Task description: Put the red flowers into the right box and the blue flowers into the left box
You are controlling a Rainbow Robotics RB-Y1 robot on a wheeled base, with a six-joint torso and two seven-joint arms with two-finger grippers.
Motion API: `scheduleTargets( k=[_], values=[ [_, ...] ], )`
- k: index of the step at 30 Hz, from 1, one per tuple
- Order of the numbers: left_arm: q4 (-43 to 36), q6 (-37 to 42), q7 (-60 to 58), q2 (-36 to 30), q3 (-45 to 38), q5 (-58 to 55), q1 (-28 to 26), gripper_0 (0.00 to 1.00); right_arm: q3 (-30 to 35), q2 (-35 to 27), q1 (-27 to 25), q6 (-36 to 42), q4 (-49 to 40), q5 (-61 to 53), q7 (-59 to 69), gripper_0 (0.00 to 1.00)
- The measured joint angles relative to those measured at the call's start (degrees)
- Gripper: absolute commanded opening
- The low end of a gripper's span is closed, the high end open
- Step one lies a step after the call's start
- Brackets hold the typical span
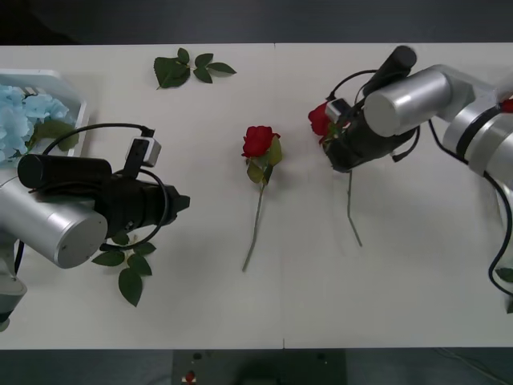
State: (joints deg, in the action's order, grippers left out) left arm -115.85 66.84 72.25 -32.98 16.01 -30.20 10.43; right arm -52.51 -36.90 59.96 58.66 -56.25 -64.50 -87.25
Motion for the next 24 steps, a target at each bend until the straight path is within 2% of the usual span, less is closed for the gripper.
scheduleTargets(
  k=[8, 15, 22, 24],
  values=[
    [2.4, -3.1, 1.8, 3.8, 3.9, 1.3, 0.3, 0.80, -1.1, -15.4, 5.0, 4.6, 0.0, -4.4, 0.0, 0.00],
    [8.1, -11.6, 2.1, 6.8, 11.7, 1.8, 5.1, 0.80, 0.7, -26.4, 5.4, 4.8, 0.3, 0.7, -0.5, 0.00],
    [14.5, -18.9, 2.1, 8.6, 17.5, 3.0, 9.5, 0.80, 0.0, -28.6, 4.9, 2.2, 6.0, 12.9, -1.6, 0.00],
    [16.6, -20.7, 2.1, 9.4, 18.2, 3.2, 10.6, 0.83, 0.0, -28.3, 3.8, 0.3, 7.6, 17.2, -1.6, 0.00]
  ],
)
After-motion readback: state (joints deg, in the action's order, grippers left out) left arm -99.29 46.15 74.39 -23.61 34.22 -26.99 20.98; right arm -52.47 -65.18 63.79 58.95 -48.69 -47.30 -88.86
